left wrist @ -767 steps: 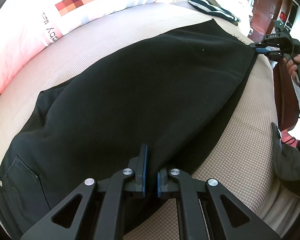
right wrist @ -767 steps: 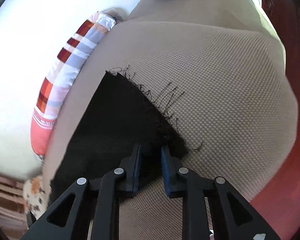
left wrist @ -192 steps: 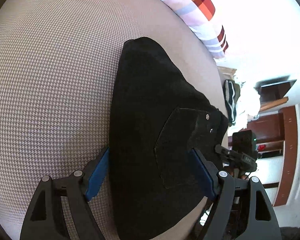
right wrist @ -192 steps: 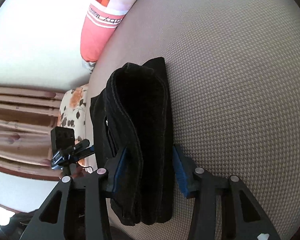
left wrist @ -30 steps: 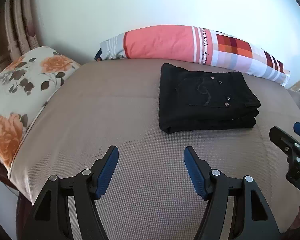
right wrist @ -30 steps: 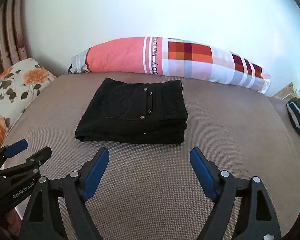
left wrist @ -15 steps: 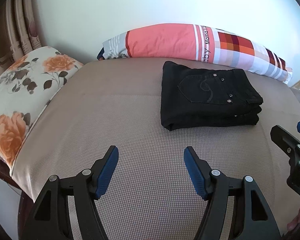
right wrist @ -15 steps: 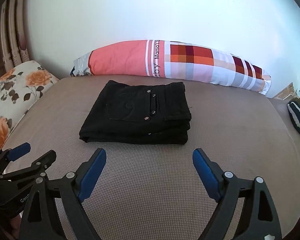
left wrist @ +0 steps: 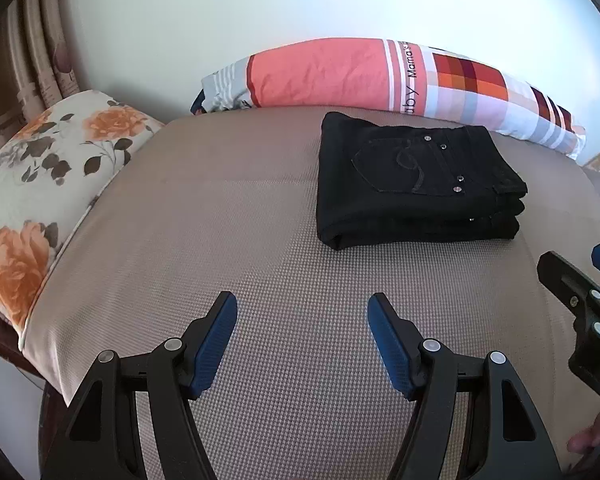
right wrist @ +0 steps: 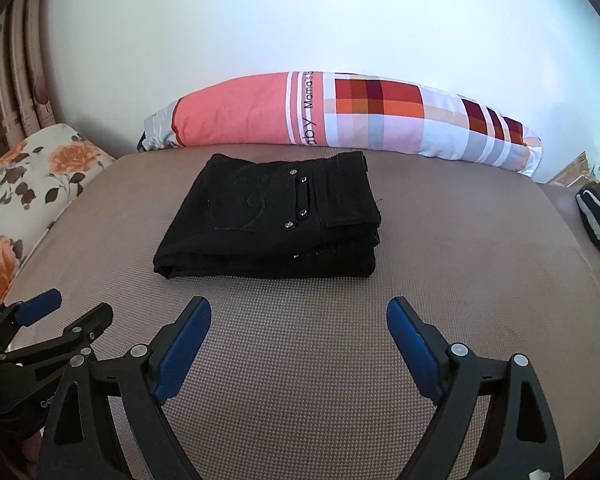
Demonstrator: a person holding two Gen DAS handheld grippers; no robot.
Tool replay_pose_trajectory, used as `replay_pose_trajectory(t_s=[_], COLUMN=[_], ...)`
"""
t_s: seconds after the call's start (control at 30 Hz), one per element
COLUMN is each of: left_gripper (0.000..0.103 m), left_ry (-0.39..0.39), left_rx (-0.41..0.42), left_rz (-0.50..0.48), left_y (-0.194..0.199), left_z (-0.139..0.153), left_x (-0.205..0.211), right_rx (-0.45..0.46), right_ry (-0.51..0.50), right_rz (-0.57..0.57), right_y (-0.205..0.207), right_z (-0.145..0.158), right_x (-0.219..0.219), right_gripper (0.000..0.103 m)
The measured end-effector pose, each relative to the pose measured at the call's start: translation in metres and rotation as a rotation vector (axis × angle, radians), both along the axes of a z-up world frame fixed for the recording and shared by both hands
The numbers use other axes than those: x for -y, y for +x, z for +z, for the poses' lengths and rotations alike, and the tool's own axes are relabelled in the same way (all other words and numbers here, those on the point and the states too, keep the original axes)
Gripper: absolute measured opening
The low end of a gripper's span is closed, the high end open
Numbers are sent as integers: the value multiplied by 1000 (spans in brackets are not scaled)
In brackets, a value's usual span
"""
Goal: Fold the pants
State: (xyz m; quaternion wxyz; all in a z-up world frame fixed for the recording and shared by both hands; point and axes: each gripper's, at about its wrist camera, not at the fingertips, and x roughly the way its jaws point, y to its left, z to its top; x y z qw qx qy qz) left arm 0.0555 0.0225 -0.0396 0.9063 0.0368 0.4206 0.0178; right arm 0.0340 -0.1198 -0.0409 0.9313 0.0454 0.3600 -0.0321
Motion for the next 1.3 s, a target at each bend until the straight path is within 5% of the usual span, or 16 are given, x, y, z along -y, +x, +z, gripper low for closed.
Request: replay_pose_trajectory(t_s=[1.3], left_gripper=[68], left_ry=[10], left_rx=[-25], left_rz=[-31], left_y=[3], left_z=[-13], left_x=[9], right_rx=[-45], right_ry=[-15], right_rz=[16], right_y=[-1], right_z=[-20], right_x=[-6], right_gripper=[88])
